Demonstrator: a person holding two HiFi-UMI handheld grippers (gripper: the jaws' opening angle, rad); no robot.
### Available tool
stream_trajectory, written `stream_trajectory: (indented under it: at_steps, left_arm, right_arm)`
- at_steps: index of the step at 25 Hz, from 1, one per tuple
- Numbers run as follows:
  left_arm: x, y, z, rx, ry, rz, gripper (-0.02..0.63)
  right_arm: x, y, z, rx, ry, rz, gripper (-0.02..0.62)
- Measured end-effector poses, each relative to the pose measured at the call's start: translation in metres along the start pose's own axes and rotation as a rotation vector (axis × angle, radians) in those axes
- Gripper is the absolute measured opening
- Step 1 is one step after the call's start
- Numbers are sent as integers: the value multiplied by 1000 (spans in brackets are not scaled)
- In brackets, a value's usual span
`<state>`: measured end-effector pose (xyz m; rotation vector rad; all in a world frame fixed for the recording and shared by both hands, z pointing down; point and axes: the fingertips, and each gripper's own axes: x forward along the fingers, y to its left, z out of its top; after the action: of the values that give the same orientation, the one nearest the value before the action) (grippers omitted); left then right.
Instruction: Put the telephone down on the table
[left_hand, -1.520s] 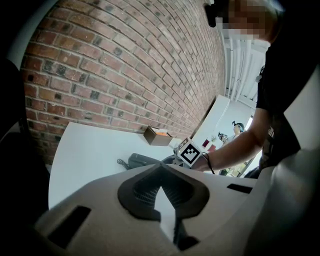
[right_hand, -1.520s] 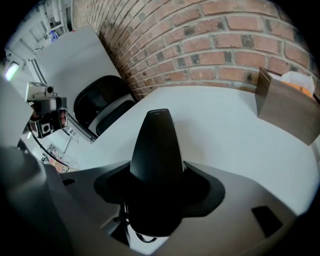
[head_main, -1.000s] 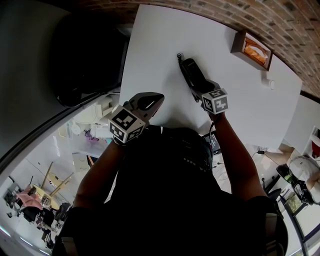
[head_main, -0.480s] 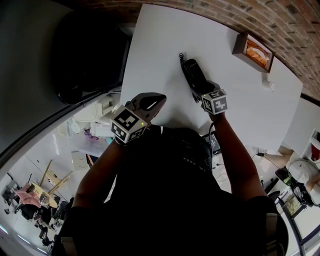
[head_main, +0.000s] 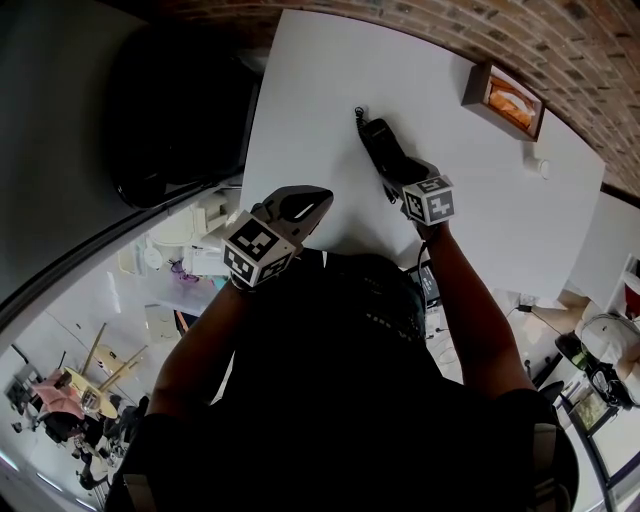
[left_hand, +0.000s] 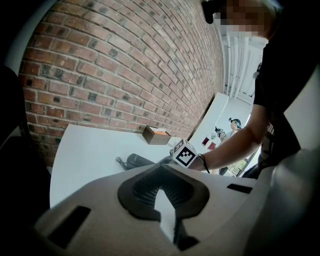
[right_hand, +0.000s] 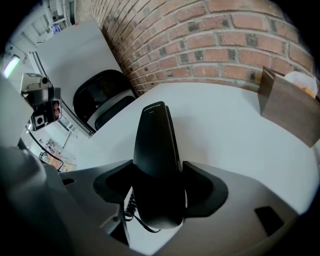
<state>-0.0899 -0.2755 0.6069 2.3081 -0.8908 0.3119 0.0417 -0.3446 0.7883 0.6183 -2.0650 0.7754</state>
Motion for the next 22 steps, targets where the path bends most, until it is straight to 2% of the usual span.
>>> stream_trajectory:
  at_steps: [12, 22]
  left_arm:
    - [-8, -15, 10, 44, -24, -7, 8]
    - [-39, -34, 34, 124, -86, -27, 8]
  right_arm:
    - [-29, 11, 24, -21, -83, -8, 285]
    - [-83, 53, 52, -47, -225, -39, 285]
